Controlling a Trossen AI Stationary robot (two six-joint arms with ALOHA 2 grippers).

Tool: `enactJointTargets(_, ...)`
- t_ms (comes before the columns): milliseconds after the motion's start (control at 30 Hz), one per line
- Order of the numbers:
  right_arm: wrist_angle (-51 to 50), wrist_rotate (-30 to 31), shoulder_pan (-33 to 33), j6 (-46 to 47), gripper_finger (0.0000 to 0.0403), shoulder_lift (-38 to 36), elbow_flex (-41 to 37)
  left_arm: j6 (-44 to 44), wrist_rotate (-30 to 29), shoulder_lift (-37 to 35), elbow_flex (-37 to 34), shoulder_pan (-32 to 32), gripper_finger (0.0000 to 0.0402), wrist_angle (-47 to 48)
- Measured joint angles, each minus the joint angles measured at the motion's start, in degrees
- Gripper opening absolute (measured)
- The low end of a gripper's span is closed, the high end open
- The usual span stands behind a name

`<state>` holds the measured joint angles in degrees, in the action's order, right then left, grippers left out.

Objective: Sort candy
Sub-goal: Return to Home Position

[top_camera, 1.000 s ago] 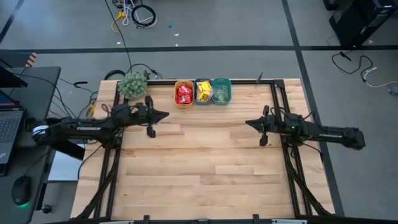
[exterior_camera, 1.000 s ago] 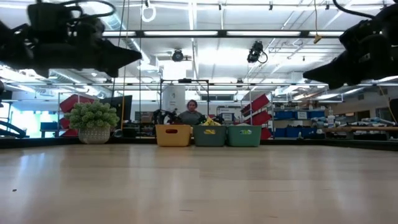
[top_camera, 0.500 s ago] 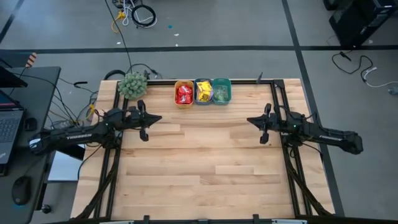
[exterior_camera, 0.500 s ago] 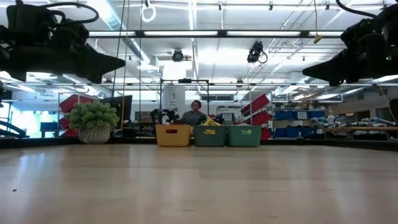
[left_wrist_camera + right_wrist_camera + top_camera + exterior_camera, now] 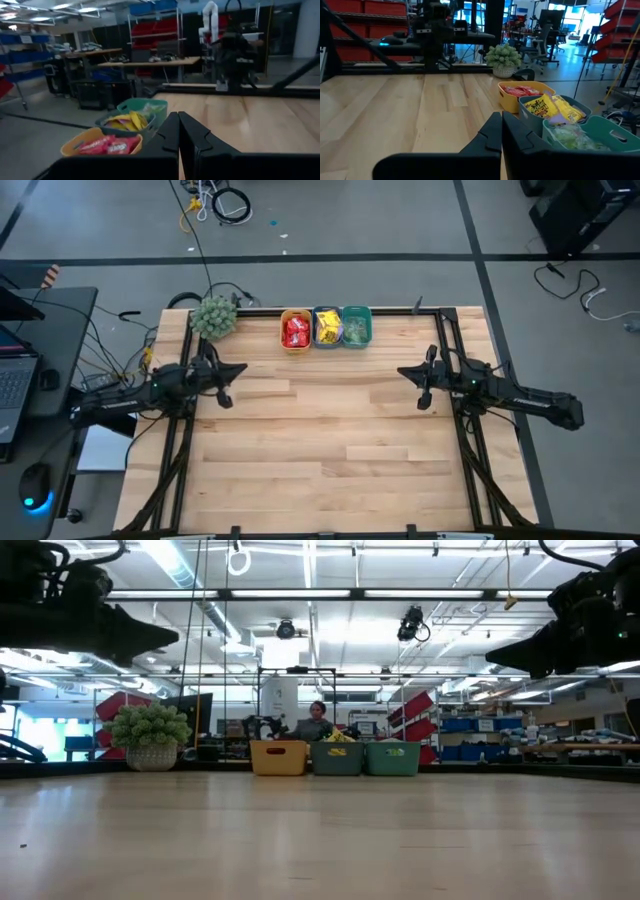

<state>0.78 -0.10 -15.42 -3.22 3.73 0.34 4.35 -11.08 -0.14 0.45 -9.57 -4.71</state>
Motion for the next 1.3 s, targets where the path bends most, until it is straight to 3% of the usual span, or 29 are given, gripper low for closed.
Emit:
enactJointTargets(100, 0.02, -0.07, 0.0, 0.01, 0.0, 0.02, 0.0, -0.01, -0.11, 0.52, 0.0, 0.58, 0.0, -0.34)
enactJointTargets(433, 0.01, -0.15, -1.9, 0.99, 0.0, 2.52, 0.0, -1.31, 7.79, 0.83, 0.0, 0.53, 0.0, -0.56)
enactJointTargets(733, 0.02, -0.11, -4.83, 1.3, 0.0, 4.53, 0.0, -0.41, 1.69, 0.91, -0.02, 0.53, 0.0007, 2.35)
enactJointTargets(900, 0.02, -0.11, -4.92, 1.79, 0.0, 4.52, 0.0, -9.19, 1.58, 0.91, -0.02, 0.53, 0.0009, 2.75)
enactJointTargets(1300, 0.02, -0.07, -4.92, 1.99, 0.0002, 4.52, 0.0, -10.59, 1.53, 0.89, -0.04, 0.53, 0.0009, 1.2)
